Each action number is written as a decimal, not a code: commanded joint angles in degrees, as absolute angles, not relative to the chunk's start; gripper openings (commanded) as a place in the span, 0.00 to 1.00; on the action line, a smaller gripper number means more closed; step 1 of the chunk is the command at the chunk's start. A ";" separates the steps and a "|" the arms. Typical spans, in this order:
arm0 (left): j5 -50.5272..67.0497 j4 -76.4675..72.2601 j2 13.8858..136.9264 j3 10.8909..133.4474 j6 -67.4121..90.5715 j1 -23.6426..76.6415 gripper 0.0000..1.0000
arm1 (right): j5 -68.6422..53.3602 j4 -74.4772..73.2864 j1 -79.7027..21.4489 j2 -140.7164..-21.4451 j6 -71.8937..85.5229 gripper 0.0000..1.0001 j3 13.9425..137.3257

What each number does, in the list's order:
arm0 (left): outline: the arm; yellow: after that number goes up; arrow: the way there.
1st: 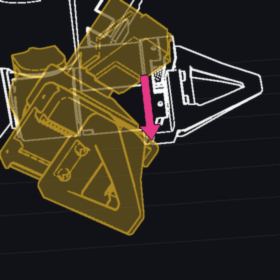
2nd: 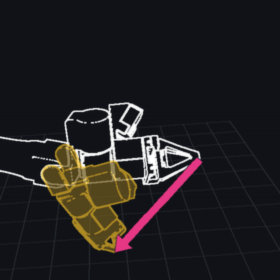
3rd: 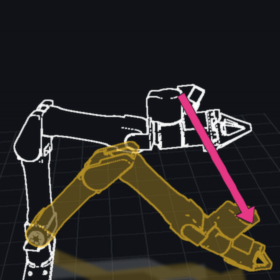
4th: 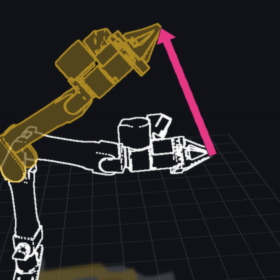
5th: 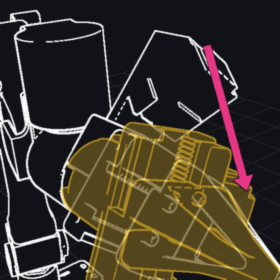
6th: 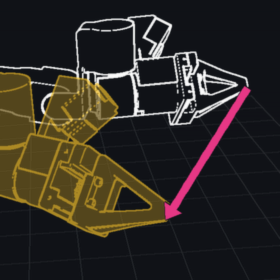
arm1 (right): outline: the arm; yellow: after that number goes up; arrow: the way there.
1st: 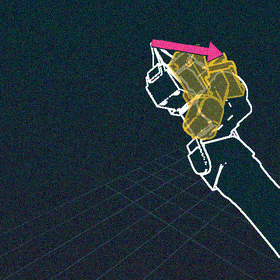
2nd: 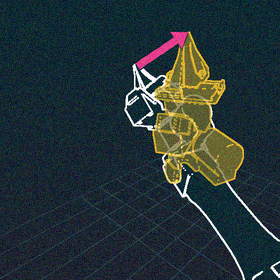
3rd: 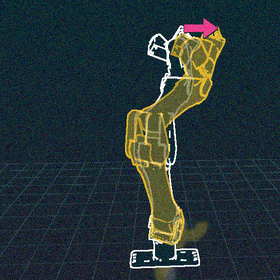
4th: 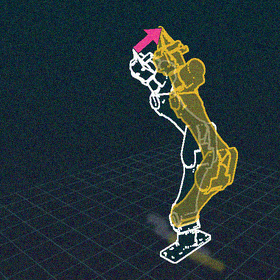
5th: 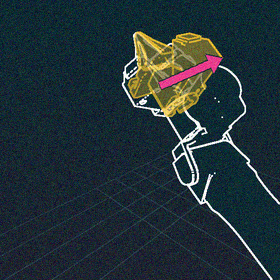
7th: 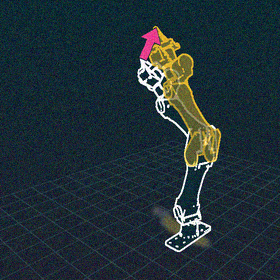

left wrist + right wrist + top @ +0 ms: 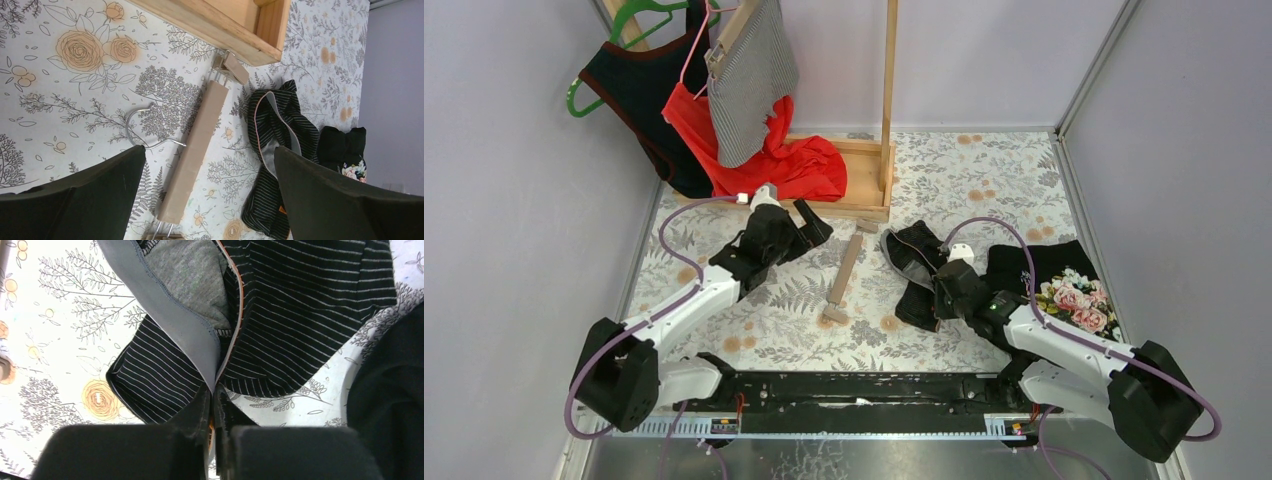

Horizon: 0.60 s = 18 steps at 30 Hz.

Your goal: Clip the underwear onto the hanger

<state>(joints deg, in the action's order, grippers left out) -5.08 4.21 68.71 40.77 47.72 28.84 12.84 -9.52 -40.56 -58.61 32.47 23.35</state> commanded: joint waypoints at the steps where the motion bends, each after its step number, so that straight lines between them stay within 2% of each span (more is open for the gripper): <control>1: -1.80 -0.37 70.48 42.02 48.15 27.34 1.00 | 14.46 -9.69 -40.82 -57.93 31.79 0.00 25.29; 8: -1.39 -1.08 71.28 41.27 48.08 26.63 1.00 | 24.17 -19.35 -48.02 -60.82 31.90 0.00 34.08; 13: -1.76 -0.70 70.54 40.93 47.69 25.84 1.00 | 32.21 -25.36 -57.25 -72.66 33.75 0.00 42.65; 18: -1.84 0.73 69.60 41.26 46.83 24.52 1.00 | 31.28 -24.67 -62.16 -81.55 34.81 0.00 46.78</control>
<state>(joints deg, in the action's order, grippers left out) -2.26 2.17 70.94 40.77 47.90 25.82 27.53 -21.85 -59.09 -77.28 32.88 43.64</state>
